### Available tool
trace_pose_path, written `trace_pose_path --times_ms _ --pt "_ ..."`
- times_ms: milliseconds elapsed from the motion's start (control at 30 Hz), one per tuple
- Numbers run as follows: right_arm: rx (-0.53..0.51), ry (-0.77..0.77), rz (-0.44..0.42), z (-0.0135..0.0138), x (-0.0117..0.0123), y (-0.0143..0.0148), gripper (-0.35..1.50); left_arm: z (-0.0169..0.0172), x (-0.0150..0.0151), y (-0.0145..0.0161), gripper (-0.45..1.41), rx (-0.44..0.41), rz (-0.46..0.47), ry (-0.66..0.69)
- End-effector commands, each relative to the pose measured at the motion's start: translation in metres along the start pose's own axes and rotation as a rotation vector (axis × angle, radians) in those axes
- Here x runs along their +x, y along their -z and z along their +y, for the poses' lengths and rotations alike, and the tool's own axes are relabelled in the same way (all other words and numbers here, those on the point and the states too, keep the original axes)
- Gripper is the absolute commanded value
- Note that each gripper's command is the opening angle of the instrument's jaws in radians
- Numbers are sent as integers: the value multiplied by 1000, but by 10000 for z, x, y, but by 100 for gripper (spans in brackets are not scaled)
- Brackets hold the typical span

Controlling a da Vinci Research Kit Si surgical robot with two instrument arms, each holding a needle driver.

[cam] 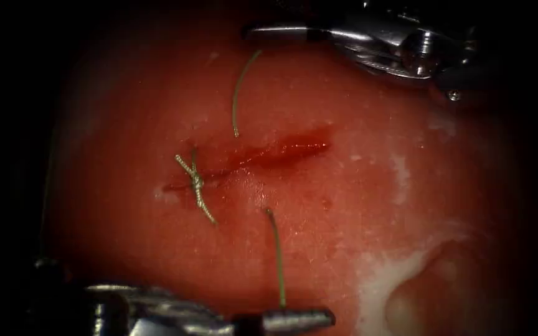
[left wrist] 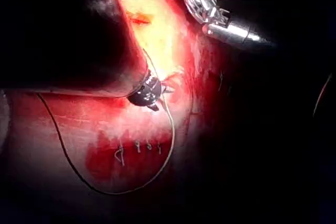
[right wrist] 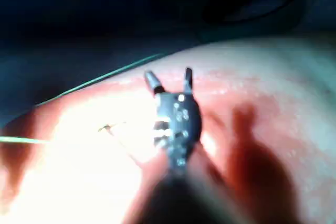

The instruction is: Wound Closure

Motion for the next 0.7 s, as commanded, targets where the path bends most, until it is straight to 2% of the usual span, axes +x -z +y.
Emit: trace_pose_path --times_ms 33,167,267,333,367,467,567,667,700 --pt "3 1 3 -2 -2 -6 140 6 3 -7 71 -3 9 -14" --pt "6 2 2 0 -2 -3 140 11 12 -5 66 -23 37 -52" --pt "9 3 1 0 -4 0 138 11 11 1 50 -52 74 -74" --pt "9 4 1 0 -5 3 138 7 5 7 -7 -63 98 -43" --pt "11 4 1 -1 -5 5 138 5 0 9 -35 -31 81 -3" --pt "12 4 0 -2 -5 11 140 -1 -10 11 -35 2 73 33" --pt "6 3 -1 -3 -4 29 141 -6 -20 11 -35 17 88 33" --pt "10 8 -6 -6 2 52 146 -16 -23 12 -35 27 108 39" --pt "25 16 -11 -8 6 69 148 -24 -24 14 -35 38 123 44"
